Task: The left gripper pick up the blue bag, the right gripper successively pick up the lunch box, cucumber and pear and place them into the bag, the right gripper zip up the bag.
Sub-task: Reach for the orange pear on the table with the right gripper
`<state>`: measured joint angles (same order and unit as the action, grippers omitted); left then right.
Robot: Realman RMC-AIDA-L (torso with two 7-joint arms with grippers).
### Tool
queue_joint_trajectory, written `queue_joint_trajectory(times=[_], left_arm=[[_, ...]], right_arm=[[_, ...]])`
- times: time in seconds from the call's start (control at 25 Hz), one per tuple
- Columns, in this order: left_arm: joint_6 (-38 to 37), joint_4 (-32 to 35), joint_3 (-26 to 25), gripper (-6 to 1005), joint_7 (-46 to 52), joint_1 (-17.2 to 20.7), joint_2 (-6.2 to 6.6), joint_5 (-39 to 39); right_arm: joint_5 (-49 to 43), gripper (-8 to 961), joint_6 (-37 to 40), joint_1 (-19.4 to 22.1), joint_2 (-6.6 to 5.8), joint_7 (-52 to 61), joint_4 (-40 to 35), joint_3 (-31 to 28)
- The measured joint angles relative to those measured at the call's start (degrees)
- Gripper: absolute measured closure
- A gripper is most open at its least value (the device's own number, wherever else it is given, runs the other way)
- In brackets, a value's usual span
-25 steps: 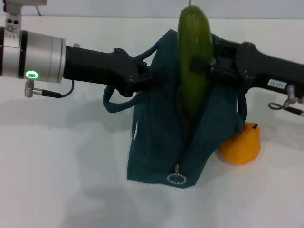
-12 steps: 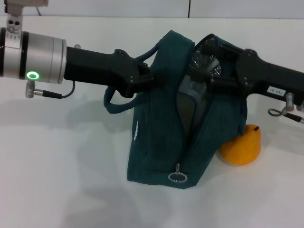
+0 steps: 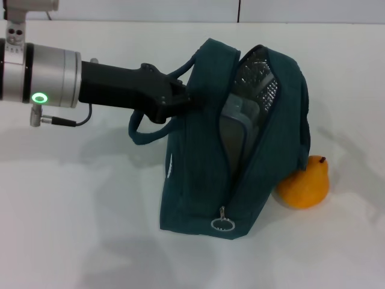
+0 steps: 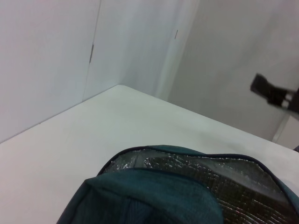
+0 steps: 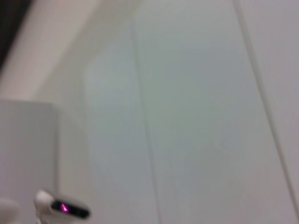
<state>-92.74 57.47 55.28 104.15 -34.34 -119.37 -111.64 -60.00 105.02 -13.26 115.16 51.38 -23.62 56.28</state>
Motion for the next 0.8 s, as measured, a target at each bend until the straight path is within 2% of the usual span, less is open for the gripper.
queue_joint_trajectory(times=[0.12,0.16,0.2,0.24,0.32,0.64,0.8], left_arm=[[0.0,0.0,0.1,959,0.0,0.2,0.01,-0.1],[0.1,0.0,0.2,959,0.0,0.2,0.01,-0.1],[0.1,-0.2,0.4,959,-0.1,0.0,0.0,-0.2],[0.2,-0.4,0.7,959,-0.1,-0.3,0.0,-0.2],[0.3,-0.7,1.0,959,-0.3,-0.6,-0.01,-0.3],[0.4,-0.8,1.1,959,-0.9,-0.5,0.02,-0.3],[0.4,-0.8,1.1,959,-0.9,-0.5,0.02,-0.2]], right_arm=[[-0.3,67,0.5,1.6,-0.07,-7.1,6.6,0.1],[-0.3,67,0.4,1.5,-0.06,-9.7,9.7,0.2],[-0.3,67,0.4,1.5,-0.06,-9.7,9.7,0.2],[-0.4,68,-0.1,1.1,-0.05,-13.7,14.7,0.3],[-0.4,68,-0.9,0.8,-0.01,-14.6,16.9,0.9],[-0.5,98,-8.4,-1.2,0.15,-15.0,17.8,7.4],[-0.5,131,-11.5,-2.7,0.26,-14.7,17.6,8.6]])
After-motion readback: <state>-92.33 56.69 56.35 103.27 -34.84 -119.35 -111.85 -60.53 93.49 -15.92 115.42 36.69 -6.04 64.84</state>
